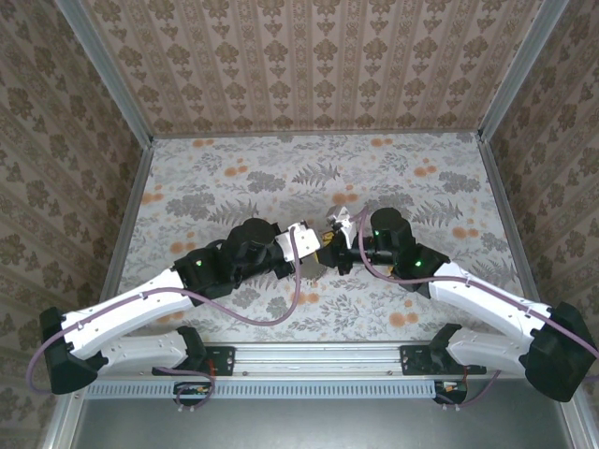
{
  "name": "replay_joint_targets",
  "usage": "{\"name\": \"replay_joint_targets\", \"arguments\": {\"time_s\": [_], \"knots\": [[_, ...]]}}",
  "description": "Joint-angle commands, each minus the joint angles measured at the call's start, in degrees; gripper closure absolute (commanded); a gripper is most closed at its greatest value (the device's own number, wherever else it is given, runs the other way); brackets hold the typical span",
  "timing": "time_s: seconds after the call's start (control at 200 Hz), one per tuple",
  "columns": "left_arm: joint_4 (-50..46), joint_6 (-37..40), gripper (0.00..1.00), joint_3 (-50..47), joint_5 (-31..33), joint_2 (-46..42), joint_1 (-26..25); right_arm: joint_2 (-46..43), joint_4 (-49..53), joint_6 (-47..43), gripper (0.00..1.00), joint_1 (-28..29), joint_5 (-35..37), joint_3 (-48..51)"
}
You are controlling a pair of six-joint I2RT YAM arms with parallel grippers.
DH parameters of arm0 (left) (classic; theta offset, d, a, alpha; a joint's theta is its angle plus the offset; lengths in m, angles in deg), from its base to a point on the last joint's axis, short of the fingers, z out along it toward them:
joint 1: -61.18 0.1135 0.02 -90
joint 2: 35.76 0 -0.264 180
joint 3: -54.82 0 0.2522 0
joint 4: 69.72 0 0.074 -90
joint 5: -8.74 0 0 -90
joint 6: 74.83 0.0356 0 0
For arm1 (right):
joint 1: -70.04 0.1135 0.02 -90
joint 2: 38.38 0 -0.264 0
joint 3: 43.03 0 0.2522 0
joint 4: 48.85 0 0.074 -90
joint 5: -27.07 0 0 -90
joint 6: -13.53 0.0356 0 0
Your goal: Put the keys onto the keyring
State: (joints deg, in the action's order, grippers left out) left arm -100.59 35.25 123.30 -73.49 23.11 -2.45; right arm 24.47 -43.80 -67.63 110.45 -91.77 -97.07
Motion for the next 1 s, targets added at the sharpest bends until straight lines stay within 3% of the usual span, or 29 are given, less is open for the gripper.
{"name": "replay_joint_targets", "arguments": {"time_s": [0.0,0.095,0.225,0.445,0.635,0.995], "knots": [[0.2,1.8,0.77,-0.4,-1.5,-1.1,0.1,-1.4,-0.4,-1.1,1.0,0.2,-2.0,-2.2],[-1.5,2.2,0.7,-0.1,-4.0,-1.2,0.0,-1.7,-0.2,-1.0,1.0,0.2,-2.2,-2.5],[-3.9,2.4,0.64,0.1,-2.8,-2.3,-1.5,-1.7,0.1,-1.3,1.0,0.2,-1.7,-2.5],[-4.3,3.0,0.73,-0.6,0.6,-3.1,-2.3,-1.2,-0.6,-1.0,1.0,0.2,-2.6,-2.6],[-3.6,3.6,0.74,0.7,0.5,-1.3,-2.0,-1.9,0.0,-1.3,1.0,0.4,-2.5,-2.4],[-3.8,-2.7,0.76,3.5,-7.7,-1.0,2.3,-6.1,-2.4,-7.1,1.0,3.1,5.2,1.8]]}}
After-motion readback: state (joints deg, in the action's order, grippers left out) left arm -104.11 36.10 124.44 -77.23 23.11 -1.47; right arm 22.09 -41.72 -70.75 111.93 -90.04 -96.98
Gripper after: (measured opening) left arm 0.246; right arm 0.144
